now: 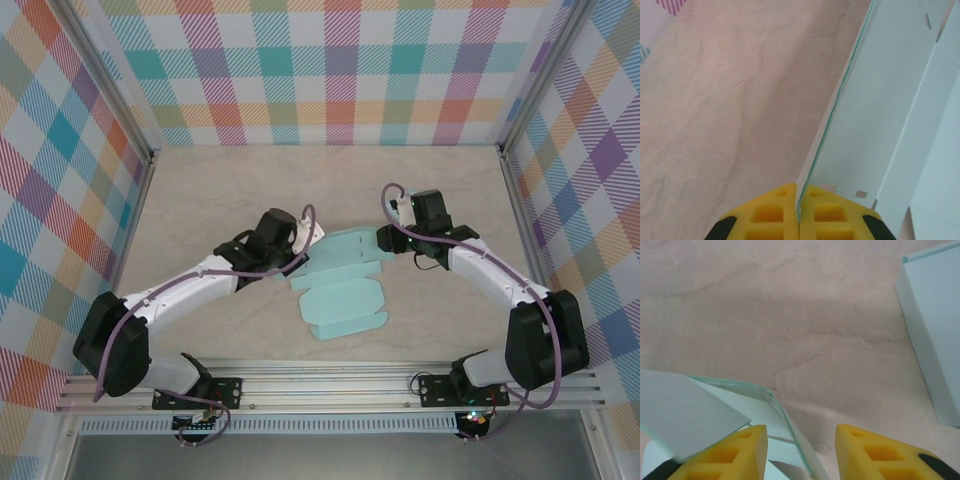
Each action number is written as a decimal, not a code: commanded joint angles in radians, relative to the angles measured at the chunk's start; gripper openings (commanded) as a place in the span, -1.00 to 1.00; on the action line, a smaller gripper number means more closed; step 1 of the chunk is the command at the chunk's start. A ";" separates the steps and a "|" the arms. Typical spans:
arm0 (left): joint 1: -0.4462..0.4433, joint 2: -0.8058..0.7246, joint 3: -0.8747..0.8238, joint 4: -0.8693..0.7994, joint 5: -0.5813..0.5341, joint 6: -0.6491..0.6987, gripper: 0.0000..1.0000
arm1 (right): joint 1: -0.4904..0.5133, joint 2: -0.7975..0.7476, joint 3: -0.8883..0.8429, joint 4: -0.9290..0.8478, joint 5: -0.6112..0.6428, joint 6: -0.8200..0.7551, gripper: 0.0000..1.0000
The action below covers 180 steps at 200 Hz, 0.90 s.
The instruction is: Fold the paper box
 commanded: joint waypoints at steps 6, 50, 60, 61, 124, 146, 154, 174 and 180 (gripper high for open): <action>-0.042 0.045 -0.031 0.191 -0.258 -0.022 -1.00 | -0.001 -0.039 -0.007 -0.022 0.073 0.135 -0.02; -0.066 0.065 -0.028 0.267 -0.287 -0.027 -1.00 | -0.050 -0.103 -0.006 -0.111 0.149 0.247 0.17; -0.070 0.060 -0.031 0.272 -0.272 -0.039 -1.00 | -0.078 -0.119 -0.006 -0.131 0.137 0.272 0.17; -0.070 0.060 -0.032 0.273 -0.270 -0.040 -1.00 | -0.081 -0.121 -0.006 -0.133 0.135 0.274 0.17; -0.097 0.035 -0.106 0.335 -0.258 -0.055 -1.00 | -0.117 -0.126 0.098 -0.166 -0.026 0.327 0.13; -0.098 0.017 -0.126 0.368 -0.249 -0.048 -1.00 | -0.118 -0.081 0.176 -0.165 -0.083 0.345 0.06; -0.098 0.011 -0.131 0.374 -0.246 -0.042 -1.00 | -0.117 -0.062 0.201 -0.160 -0.106 0.351 0.05; -0.099 0.001 -0.133 0.373 -0.244 -0.034 -1.00 | -0.115 -0.019 0.254 -0.136 -0.167 0.368 0.04; -0.098 -0.002 -0.134 0.373 -0.244 -0.033 -1.00 | -0.113 -0.004 0.269 -0.127 -0.181 0.375 0.04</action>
